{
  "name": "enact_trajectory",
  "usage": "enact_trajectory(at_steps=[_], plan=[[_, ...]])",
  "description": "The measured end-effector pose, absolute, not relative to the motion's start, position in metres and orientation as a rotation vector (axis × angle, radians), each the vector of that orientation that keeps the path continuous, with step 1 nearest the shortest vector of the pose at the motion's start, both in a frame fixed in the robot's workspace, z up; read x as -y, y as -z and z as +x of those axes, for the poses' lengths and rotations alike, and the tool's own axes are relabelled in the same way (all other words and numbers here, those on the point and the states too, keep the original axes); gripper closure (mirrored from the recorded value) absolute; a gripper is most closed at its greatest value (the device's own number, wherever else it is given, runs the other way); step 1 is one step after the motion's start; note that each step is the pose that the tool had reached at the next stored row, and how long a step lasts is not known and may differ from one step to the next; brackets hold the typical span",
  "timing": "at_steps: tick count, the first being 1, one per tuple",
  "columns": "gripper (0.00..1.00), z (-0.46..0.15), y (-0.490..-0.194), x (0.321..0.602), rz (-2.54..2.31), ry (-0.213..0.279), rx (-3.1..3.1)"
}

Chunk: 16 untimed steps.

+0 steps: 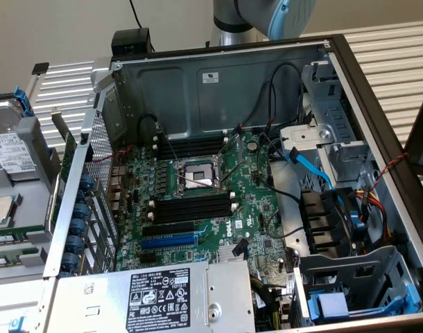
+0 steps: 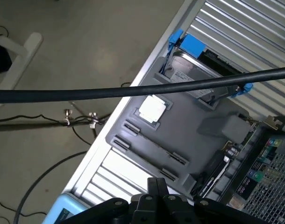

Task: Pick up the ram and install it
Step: 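Pick up the ram and move it above insertion slot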

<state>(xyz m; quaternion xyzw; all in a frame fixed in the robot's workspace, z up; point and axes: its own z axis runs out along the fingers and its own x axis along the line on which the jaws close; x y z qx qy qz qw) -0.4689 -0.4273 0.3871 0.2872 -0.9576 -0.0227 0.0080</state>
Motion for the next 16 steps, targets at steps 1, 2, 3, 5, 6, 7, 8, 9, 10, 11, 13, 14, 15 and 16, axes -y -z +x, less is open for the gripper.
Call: enact_trajectory(at_steps=[1, 2, 3, 5, 6, 7, 8, 9, 10, 11, 13, 14, 15, 16], plan=[[0.89, -0.4689, -0.3871, 0.4273, 0.924, 0.071, 2.985], [0.89, -0.4689, -0.3871, 0.4273, 0.951, 0.071, 2.976], [0.89, -0.4689, -0.3871, 0.4273, 0.977, 0.07, 2.967], [0.89, -0.4689, -0.3871, 0.4273, 1.032, 0.07, 2.947], [0.89, -0.4688, -0.3871, 0.4273, 1.059, 0.069, 2.937], [0.89, -0.4689, -0.387, 0.4273, 1.085, 0.069, 2.927], [0.89, -0.4689, -0.387, 0.4272, 1.111, 0.069, 2.917], [0.89, -0.4689, -0.387, 0.4272, 1.137, 0.069, 2.907], [0.89, -0.4689, -0.3869, 0.4272, 1.163, 0.068, 2.896], [0.89, -0.4689, -0.3868, 0.4273, 1.19, 0.068, 2.885], [0.89, -0.4689, -0.3867, 0.4273, 1.242, 0.067, 2.862], [0.89, -0.4689, -0.3867, 0.4273, 1.267, 0.067, 2.85], [0.89, -0.4689, -0.3866, 0.4273, 1.293, 0.067, 2.838], [0.89, -0.4689, -0.3865, 0.4273, 1.318, 0.067, 2.826]])
